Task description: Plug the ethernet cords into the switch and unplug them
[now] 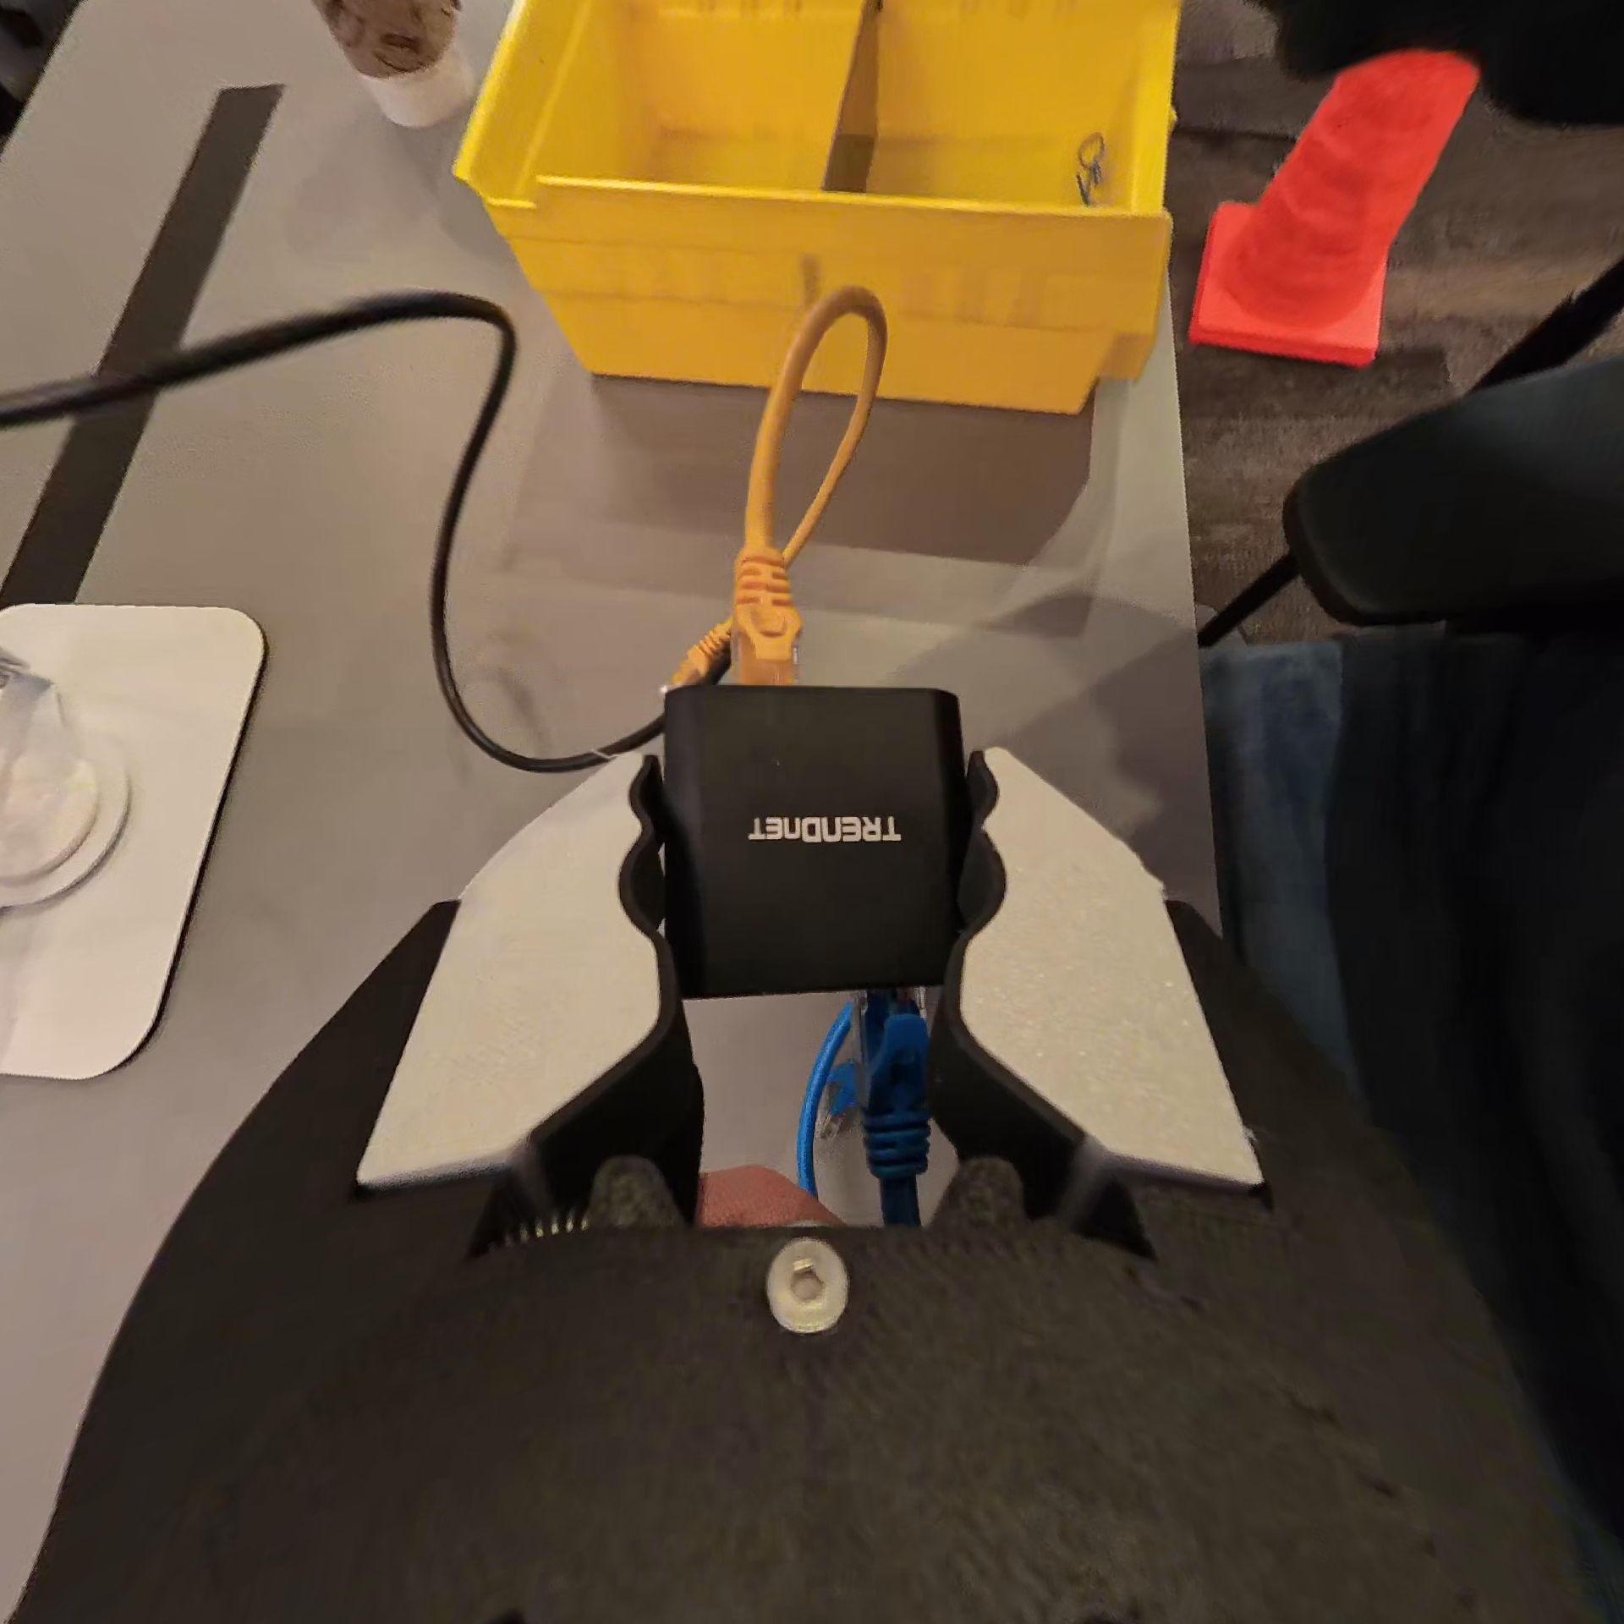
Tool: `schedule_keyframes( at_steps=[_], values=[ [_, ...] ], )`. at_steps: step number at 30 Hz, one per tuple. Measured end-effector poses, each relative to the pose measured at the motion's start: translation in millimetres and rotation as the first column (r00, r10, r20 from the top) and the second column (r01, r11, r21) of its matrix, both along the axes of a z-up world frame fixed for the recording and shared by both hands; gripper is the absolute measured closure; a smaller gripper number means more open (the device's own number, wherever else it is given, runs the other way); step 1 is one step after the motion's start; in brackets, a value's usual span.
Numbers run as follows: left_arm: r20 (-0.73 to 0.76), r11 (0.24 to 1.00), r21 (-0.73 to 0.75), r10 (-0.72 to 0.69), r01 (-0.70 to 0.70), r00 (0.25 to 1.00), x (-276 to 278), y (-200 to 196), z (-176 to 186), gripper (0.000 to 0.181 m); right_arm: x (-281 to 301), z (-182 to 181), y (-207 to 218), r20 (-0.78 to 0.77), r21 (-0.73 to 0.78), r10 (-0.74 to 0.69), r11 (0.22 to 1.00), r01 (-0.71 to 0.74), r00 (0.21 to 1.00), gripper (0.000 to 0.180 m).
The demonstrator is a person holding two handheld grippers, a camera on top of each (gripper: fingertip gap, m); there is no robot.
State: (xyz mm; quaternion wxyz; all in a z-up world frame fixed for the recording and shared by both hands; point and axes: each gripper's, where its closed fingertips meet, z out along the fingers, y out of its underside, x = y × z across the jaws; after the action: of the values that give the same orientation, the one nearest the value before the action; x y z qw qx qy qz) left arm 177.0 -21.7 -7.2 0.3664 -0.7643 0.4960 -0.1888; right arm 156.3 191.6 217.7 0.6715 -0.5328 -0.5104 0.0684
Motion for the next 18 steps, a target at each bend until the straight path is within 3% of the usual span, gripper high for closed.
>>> schedule_keyframes(
  at_steps=[7,13,18],
  values=[
    [-0.015,0.995,-0.020,-0.099,0.099,0.995,7.7,-17.3,-20.3,0.116,35.3,23.4,48.0,-0.217,-0.131,-0.091,0.989,0.063,0.972,0.169],
    [-0.191,0.963,-0.079,-0.269,0.258,0.944,29.2,-49.1,-62.6,0.116,52.7,32.4,78.8,-0.326,-0.199,-0.142,0.977,0.079,0.935,0.169],
    [-0.203,0.983,-0.083,-0.180,0.167,0.962,8.5,-41.2,-72.8,0.116,85.3,65.4,74.7,-0.331,-0.167,-0.111,0.984,0.058,0.937,0.169]
  ],
)
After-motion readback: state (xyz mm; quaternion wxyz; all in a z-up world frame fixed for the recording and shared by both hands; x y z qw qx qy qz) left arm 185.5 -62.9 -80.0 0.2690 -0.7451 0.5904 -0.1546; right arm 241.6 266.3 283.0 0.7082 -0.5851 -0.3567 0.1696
